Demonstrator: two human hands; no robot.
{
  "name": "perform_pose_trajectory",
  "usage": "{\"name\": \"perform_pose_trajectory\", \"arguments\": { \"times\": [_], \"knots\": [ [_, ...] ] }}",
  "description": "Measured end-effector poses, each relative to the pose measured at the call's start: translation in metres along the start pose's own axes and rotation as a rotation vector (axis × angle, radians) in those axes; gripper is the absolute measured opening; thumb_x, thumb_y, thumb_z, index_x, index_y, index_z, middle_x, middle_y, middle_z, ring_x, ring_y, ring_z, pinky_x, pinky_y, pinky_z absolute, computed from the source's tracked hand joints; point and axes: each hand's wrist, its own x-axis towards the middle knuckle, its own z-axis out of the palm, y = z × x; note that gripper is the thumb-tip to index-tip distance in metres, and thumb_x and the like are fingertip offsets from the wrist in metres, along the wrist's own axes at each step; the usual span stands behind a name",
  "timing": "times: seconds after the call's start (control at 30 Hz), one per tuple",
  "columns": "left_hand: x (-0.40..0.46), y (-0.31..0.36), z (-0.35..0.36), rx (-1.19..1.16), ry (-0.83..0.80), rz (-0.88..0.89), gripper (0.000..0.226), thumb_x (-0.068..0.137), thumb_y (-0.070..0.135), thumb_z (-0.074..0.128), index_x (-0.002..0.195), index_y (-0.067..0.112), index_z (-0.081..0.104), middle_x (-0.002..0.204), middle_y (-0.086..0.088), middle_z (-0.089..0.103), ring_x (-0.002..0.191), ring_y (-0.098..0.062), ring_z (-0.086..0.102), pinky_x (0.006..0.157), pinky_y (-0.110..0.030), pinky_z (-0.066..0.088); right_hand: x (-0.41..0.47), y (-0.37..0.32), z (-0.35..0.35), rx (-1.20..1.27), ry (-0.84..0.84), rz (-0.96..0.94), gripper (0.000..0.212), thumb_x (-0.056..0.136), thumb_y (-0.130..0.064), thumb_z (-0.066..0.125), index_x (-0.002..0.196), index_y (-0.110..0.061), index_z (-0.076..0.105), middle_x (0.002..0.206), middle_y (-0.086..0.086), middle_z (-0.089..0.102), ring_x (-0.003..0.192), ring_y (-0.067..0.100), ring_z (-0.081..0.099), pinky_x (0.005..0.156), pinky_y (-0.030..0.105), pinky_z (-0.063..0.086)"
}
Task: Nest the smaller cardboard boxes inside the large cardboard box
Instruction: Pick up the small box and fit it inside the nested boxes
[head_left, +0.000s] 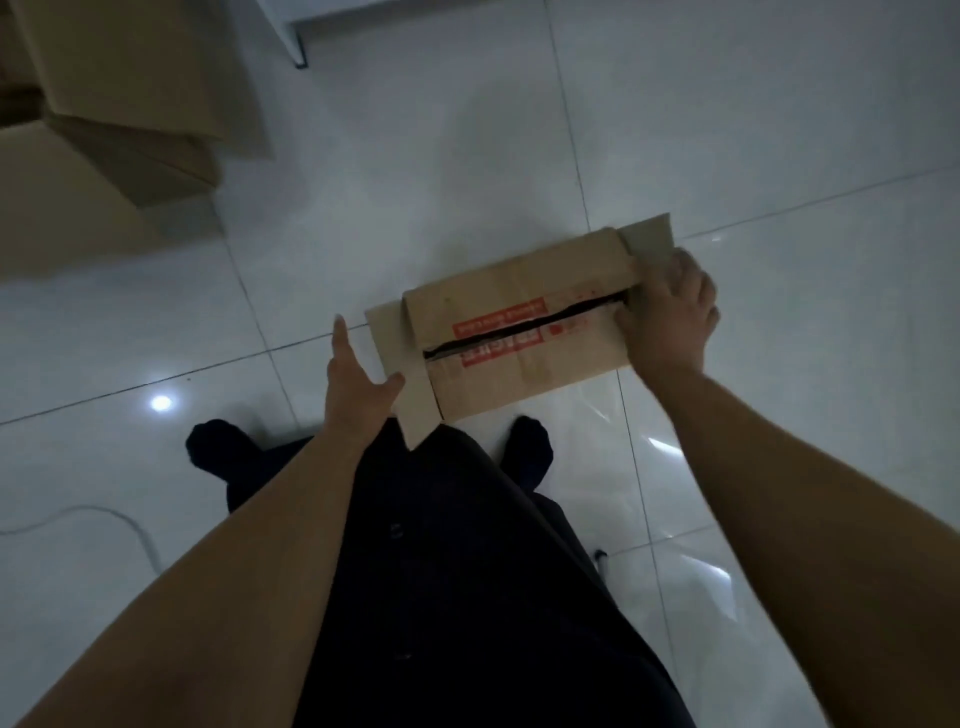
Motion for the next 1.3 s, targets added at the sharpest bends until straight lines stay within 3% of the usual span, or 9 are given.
{"name": "perform_pose_trajectory", "arguments": {
  "times": [0.1,0.17,0.23,0.37,0.57,0.73,0.93,1.07,1.3],
  "knots": [
    [0.009,-0.007,0.021,0.015,-0.029,-0.016,0.104,0.086,0.010,0.063,0.146,0.035,-0.019,0.143,-0.017,0.042,0.121,-0.028,0.050,0.089,-0.031,0.042,0.033,0.038,0.019,-0.014,-0.123,0.096,0.046,0.088,-0.028,0.048,0.131,-0.036,0.036,0.156,0.013,0.012,0.139,0.042,0.014,0.107,0.056,0.021],
    [0.011,-0.011,0.030,0.061,-0.021,0.006,0.102,0.089,0.002,0.055,0.144,0.040,-0.022,0.114,-0.013,0.060,0.093,-0.030,0.061,0.075,-0.038,0.052,0.045,0.053,0.027,0.048,-0.231,0.091,0.052,0.089,-0.024,0.047,0.136,-0.034,0.027,0.150,0.018,0.026,0.130,0.046,0.033,0.099,0.053,0.035],
    [0.012,-0.014,0.035,0.094,-0.005,0.036,0.099,0.088,-0.002,0.047,0.143,0.045,-0.020,0.089,-0.001,0.059,0.074,-0.028,0.062,0.061,-0.036,0.054,0.047,0.059,0.029,0.101,-0.271,0.021,0.056,0.092,-0.018,0.044,0.143,-0.030,0.023,0.133,0.022,0.048,0.115,0.044,0.049,0.087,0.045,0.043],
    [0.008,-0.013,0.024,0.113,0.048,0.127,0.091,0.088,-0.003,0.042,0.146,0.043,-0.012,0.102,0.001,0.055,0.075,-0.018,0.058,0.065,-0.030,0.051,0.029,0.047,0.023,0.144,-0.244,-0.021,0.063,0.092,-0.009,0.039,0.148,-0.031,0.018,0.104,0.026,0.062,0.094,0.043,0.058,0.078,0.038,0.043],
    [-0.008,-0.014,-0.055,0.135,0.274,0.280,0.075,0.088,0.003,0.038,0.149,0.037,0.011,0.066,-0.006,0.048,0.055,-0.016,0.045,0.055,-0.027,0.040,-0.015,-0.011,0.002,0.370,-0.074,0.005,0.060,0.085,-0.022,0.035,0.145,-0.025,0.031,0.114,0.020,0.062,0.095,0.031,0.057,0.083,0.027,0.038],
    [-0.036,-0.027,-0.154,0.093,0.311,0.290,0.071,0.091,0.007,0.042,0.147,0.041,0.013,0.094,0.000,0.053,0.069,-0.013,0.055,0.063,-0.025,0.044,-0.059,-0.087,-0.013,0.447,-0.001,-0.026,0.059,0.092,-0.002,0.031,0.142,-0.032,0.034,0.088,0.015,0.057,0.075,0.023,0.051,0.069,0.024,0.033],
    [-0.070,-0.046,-0.291,0.014,0.508,0.296,0.067,0.090,0.014,0.049,0.142,0.048,0.025,0.104,0.013,0.057,0.072,0.019,0.055,0.057,0.001,0.038,-0.120,-0.207,-0.037,0.542,0.038,-0.200,0.048,0.098,-0.012,0.036,0.141,-0.035,0.036,0.136,0.000,0.053,0.112,0.019,0.055,0.085,0.020,0.040],
    [-0.075,-0.054,-0.386,-0.059,0.593,0.327,0.064,0.090,0.014,0.051,0.141,0.047,0.031,0.118,0.020,0.050,0.091,0.012,0.052,0.070,-0.006,0.040,-0.144,-0.288,-0.048,0.664,0.038,-0.297,0.045,0.099,-0.020,0.041,0.139,-0.040,0.037,0.133,-0.022,0.046,0.111,-0.008,0.046,0.084,0.000,0.036],
    [-0.054,-0.040,-0.510,-0.029,0.593,0.347,0.069,0.089,0.014,0.056,0.140,0.051,0.028,0.117,0.015,0.052,0.084,0.010,0.055,0.064,0.000,0.038,-0.153,-0.420,-0.068,0.835,-0.020,-0.334,0.042,0.098,-0.028,0.044,0.134,-0.050,0.039,0.135,-0.028,0.045,0.124,-0.002,0.044,0.105,0.033,0.041]
  ]
}}
